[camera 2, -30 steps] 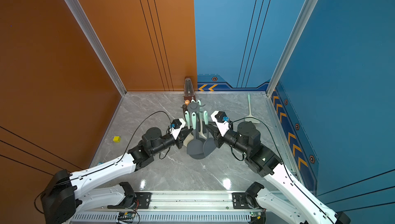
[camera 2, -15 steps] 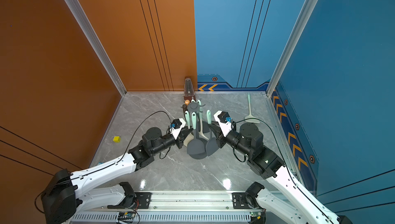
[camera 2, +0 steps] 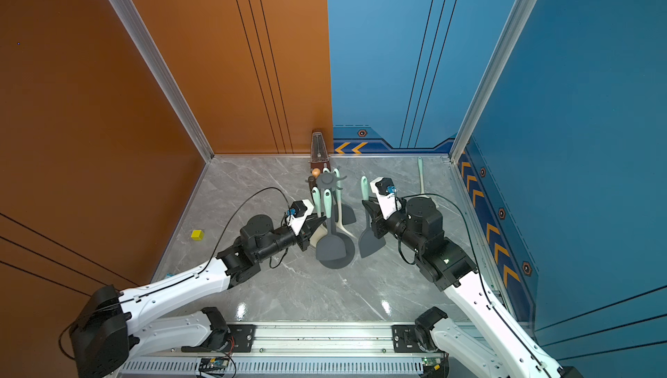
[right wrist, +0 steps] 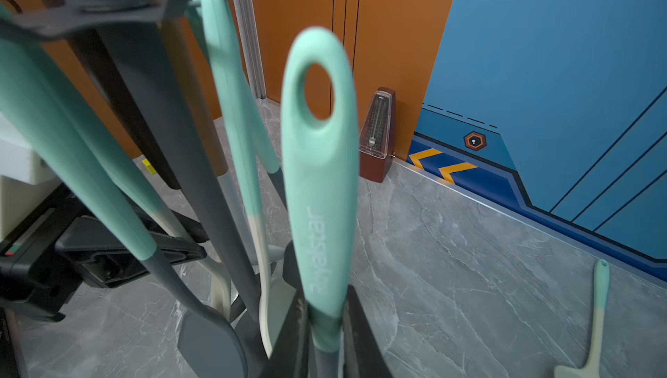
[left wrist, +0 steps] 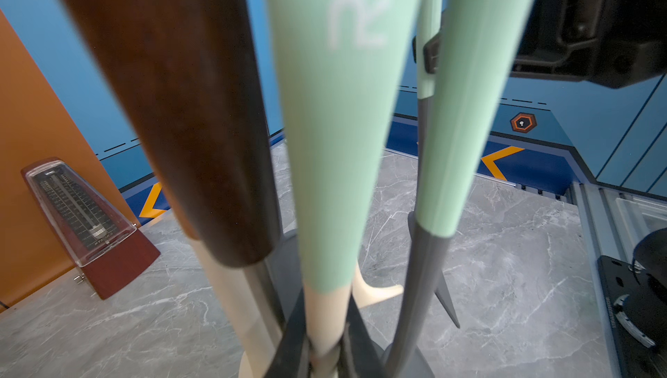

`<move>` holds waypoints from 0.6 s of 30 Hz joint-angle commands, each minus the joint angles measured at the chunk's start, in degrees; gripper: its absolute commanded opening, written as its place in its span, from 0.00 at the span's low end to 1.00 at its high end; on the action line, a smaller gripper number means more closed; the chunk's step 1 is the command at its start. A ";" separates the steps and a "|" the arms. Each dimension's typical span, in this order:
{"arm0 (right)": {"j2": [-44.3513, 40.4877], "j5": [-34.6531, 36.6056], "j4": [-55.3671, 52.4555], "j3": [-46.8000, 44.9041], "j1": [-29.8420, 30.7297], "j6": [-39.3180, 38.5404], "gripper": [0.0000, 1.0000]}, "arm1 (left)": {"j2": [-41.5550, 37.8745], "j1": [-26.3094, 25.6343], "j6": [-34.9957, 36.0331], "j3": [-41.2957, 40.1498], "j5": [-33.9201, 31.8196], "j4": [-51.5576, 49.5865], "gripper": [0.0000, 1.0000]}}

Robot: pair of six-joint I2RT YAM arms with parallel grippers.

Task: Take the spatula off the kitchen utensil rack
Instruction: Place the spatula at the center of the board.

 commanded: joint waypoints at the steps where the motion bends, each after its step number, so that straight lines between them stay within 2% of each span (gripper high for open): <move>1: 0.60 -2.26 1.14 1.10 -1.94 1.66 0.00 | 0.29 0.60 -0.63 0.54 -0.55 1.70 0.11; 10: 2.89 -4.12 1.45 1.21 -8.42 3.41 0.00 | 0.33 0.56 -0.45 0.78 -0.38 1.70 0.11; 18: 5.34 -3.16 1.13 1.43 -11.78 4.39 0.00 | 0.20 0.43 -0.44 0.25 -0.79 1.70 0.11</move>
